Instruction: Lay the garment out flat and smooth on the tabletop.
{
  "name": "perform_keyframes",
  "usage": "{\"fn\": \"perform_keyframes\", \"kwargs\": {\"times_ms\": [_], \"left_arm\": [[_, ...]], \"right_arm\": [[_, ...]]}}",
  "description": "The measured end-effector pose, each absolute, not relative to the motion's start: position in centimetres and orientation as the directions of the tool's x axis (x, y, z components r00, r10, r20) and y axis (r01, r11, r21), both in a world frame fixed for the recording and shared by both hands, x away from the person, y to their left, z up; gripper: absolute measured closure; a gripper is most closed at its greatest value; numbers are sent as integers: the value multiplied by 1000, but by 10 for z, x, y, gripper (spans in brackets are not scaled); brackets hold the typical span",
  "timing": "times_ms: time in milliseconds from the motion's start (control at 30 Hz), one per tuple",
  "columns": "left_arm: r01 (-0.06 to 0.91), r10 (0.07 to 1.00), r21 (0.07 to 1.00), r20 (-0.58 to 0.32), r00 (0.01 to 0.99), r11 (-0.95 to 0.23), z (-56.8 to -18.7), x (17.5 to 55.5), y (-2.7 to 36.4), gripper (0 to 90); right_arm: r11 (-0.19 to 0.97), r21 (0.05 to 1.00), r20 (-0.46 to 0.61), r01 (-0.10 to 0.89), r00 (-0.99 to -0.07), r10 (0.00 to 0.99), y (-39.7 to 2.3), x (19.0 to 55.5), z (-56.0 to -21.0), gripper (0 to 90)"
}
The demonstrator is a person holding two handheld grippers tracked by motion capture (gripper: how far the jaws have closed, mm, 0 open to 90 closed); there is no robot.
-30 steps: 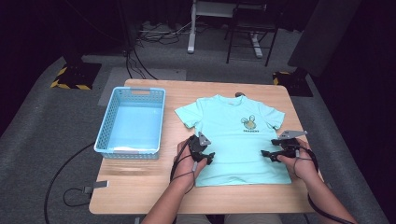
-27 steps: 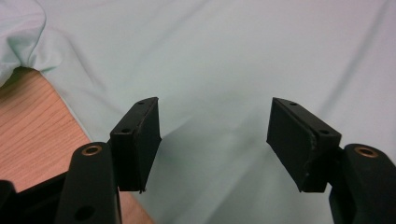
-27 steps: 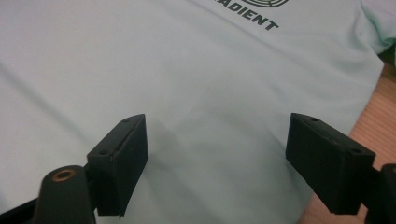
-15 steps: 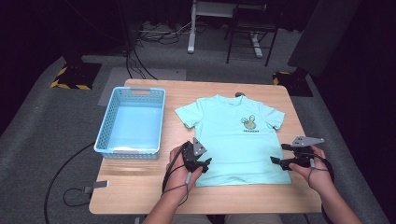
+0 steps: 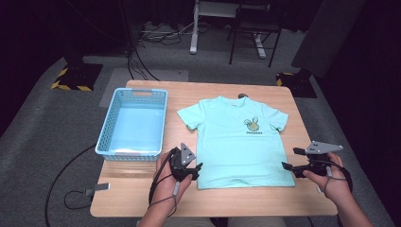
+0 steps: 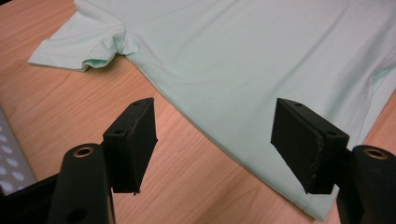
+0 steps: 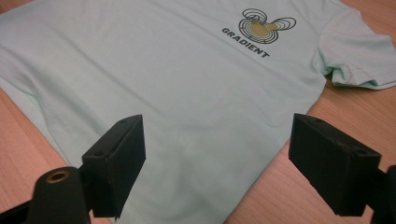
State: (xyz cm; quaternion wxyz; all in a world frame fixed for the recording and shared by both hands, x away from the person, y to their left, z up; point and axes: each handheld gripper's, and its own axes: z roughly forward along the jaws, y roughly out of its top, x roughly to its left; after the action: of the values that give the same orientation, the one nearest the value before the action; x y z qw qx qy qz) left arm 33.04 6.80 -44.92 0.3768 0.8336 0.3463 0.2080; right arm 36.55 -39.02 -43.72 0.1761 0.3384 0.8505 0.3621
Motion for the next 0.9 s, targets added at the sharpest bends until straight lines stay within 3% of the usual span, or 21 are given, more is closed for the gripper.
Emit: {"fn": "perform_keyframes", "kwargs": {"times_ms": [900], "left_arm": [[461,781,777,62,622,-429,-450,298,118,276]], "right_arm": [[460,757,-16,464,-691,723,-427,341,-442,167]]}}
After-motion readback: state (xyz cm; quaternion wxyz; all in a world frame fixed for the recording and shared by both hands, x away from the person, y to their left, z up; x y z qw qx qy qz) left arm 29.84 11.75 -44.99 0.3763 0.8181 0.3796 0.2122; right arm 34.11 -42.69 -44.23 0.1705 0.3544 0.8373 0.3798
